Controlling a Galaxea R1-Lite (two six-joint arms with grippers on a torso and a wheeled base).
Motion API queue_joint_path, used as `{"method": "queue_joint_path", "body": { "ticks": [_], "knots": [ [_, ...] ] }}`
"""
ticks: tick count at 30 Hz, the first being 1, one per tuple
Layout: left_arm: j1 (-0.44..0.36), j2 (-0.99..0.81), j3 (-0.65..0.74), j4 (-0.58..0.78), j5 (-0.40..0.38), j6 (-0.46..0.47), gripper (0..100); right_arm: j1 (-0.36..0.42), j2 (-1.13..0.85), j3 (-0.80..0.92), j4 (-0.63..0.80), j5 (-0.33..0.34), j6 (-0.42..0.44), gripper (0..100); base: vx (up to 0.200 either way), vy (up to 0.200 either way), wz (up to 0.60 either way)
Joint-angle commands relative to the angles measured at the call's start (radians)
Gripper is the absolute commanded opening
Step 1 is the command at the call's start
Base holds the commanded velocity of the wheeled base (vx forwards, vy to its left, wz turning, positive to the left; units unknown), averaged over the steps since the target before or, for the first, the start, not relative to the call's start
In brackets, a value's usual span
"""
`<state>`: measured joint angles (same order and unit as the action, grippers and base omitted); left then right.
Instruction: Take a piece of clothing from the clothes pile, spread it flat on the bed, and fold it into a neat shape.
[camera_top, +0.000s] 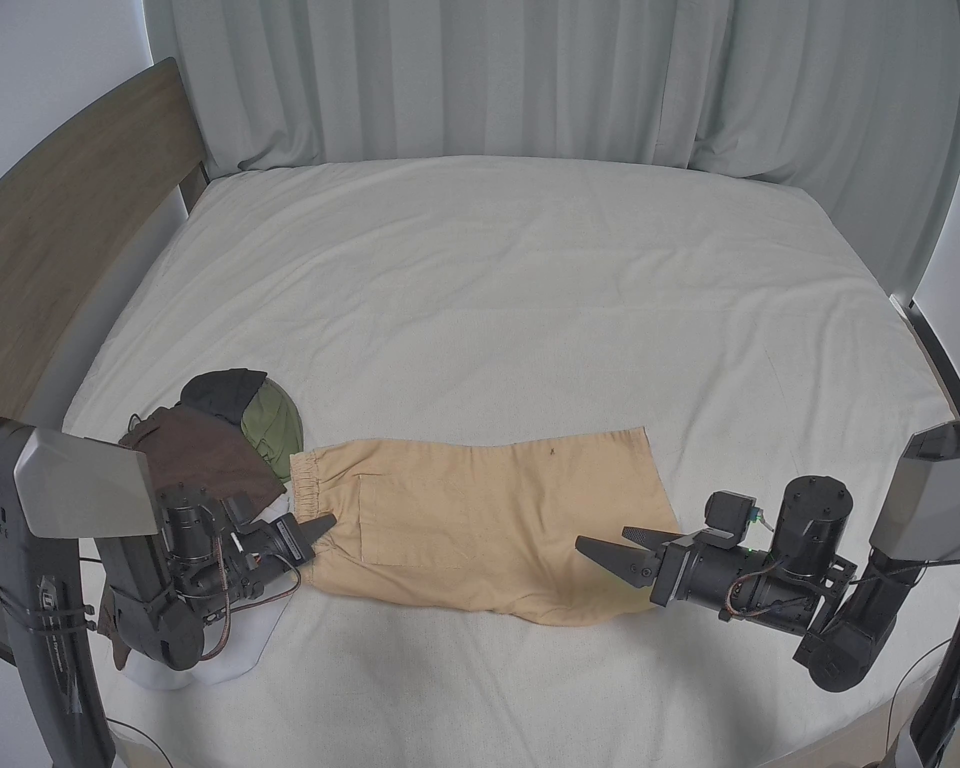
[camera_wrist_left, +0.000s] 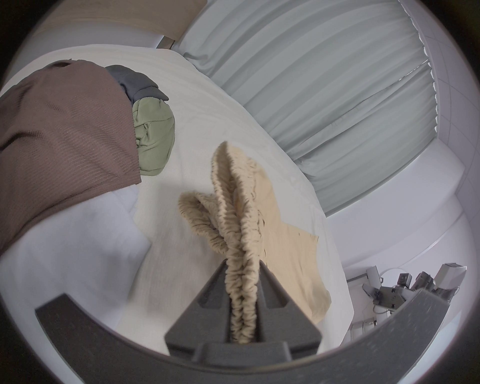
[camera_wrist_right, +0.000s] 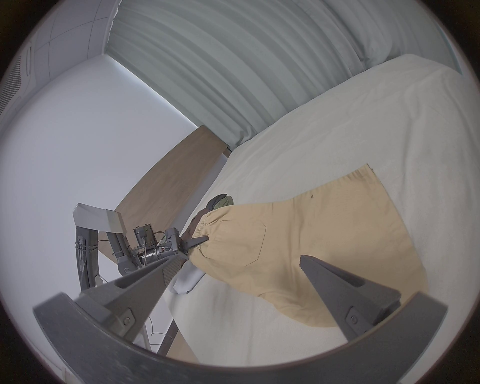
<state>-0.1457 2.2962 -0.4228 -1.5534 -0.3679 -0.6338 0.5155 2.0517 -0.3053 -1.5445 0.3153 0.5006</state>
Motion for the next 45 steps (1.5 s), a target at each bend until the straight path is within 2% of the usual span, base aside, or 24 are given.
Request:
{"method": "queue_joint_path", "body": {
  "ticks": [1,6,15,26,45],
  "knots": [
    [0.026,-0.034,0.047,-0.004,-0.022,0.034,0,0.004,0.002,0.0,0.0,0.001,-0.001,100,0.0,0.0,0.0],
    [0.063,-0.044,0.093,-0.004,-0.045,0.103,0,0.012,0.002,0.0,0.0,0.001,-0.001,100,0.0,0.0,0.0],
    [0.133,-0.092,0.142,-0.004,-0.092,0.112,0,0.018,0.007,0.0,0.0,-0.001,-0.001,100,0.0,0.0,0.0],
    [0.224,-0.124,0.19,-0.004,-0.163,0.169,0,0.018,0.008,0.0,0.0,-0.001,-0.001,100,0.0,0.0,0.0],
    [0.222,-0.162,0.206,-0.002,-0.169,0.172,0,0.02,0.007,-0.001,0.0,-0.001,-0.001,100,0.0,0.0,0.0]
  ]
}}
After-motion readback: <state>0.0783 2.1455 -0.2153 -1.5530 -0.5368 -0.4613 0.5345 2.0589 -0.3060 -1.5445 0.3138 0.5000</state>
